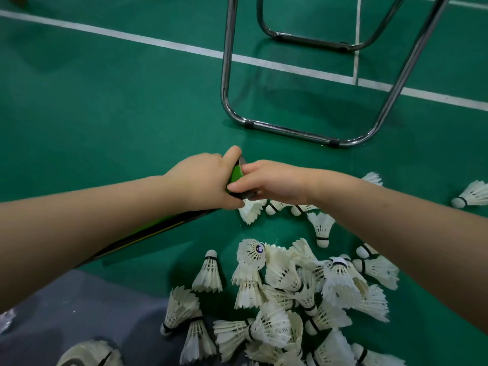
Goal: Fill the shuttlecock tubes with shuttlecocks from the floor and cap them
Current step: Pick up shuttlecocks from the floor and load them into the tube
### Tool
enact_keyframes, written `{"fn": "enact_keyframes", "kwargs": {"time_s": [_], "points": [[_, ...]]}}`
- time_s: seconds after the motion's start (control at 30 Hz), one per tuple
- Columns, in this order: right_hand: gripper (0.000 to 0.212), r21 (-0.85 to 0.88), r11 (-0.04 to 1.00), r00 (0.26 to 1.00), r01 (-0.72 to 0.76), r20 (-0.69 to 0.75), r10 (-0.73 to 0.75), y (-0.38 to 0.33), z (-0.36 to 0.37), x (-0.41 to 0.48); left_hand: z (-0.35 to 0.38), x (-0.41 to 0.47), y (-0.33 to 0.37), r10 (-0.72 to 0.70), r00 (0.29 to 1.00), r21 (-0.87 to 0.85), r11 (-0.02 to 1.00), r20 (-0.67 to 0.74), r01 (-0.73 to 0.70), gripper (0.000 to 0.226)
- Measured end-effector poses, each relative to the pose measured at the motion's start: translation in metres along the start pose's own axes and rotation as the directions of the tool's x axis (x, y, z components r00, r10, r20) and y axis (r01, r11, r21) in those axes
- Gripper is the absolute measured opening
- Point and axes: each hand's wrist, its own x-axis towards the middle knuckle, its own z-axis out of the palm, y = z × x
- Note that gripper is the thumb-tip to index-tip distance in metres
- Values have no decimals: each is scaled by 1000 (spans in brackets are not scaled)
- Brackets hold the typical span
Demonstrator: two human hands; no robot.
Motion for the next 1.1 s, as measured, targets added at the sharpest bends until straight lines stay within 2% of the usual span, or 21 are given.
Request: {"fn": "enact_keyframes", "kwargs": {"time_s": [0.13,0.2,0.27,0.33,0.4,0.47,0.5,0.57,0.63,0.73,0.83,0.93,1.03,1.1], "points": [[12,33,999,1000,-24,-10,24,-3,-3,10,-3,11,-3,19,1000,-9,1000,-13,-19,64],[9,-5,1000,999,-18,-39,18,-5,-8,11,-3,16,-3,17,1000,-39,999,-19,-18,64],[6,-16,998,986,55,-160,-56,-6,-11,9,-5,22,-4,0,999,-97,995,-40,-4,65],[12,86,984,930,154,-350,-115,-2,-16,7,-4,26,-5,-6,998,-117,993,-68,-2,68],[21,179,968,839,176,-541,-52,8,-24,3,-2,30,-3,3,998,-79,997,-62,-8,72],[24,167,985,771,49,-633,69,28,-29,0,3,30,0,12,1000,-44,999,-20,-13,76],[22,91,992,761,-84,-637,123,39,-29,-1,7,30,2,14,1000,-32,999,-3,-14,77],[20,-95,930,784,-355,-572,241,65,-28,1,14,29,3,4,1000,-12,1000,13,-4,75],[26,-193,865,813,-463,-481,328,85,-21,10,17,26,4,-6,1000,-16,1000,-4,6,72],[34,-43,894,817,-446,-428,387,101,-5,33,17,18,4,-2,1000,-23,1000,-21,1,73],[37,155,930,835,-332,-410,367,107,14,54,18,12,-2,-6,999,-24,1000,-31,5,80],[35,239,938,844,-250,-421,332,107,26,68,17,10,-13,-18,999,-36,999,-27,17,79],[30,239,947,786,-212,-534,311,106,29,77,18,8,-21,-33,999,-33,999,-28,32,78],[19,202,953,702,-227,-644,304,105,27,79,19,9,-23,-27,999,-28,999,-41,26,73]]}}
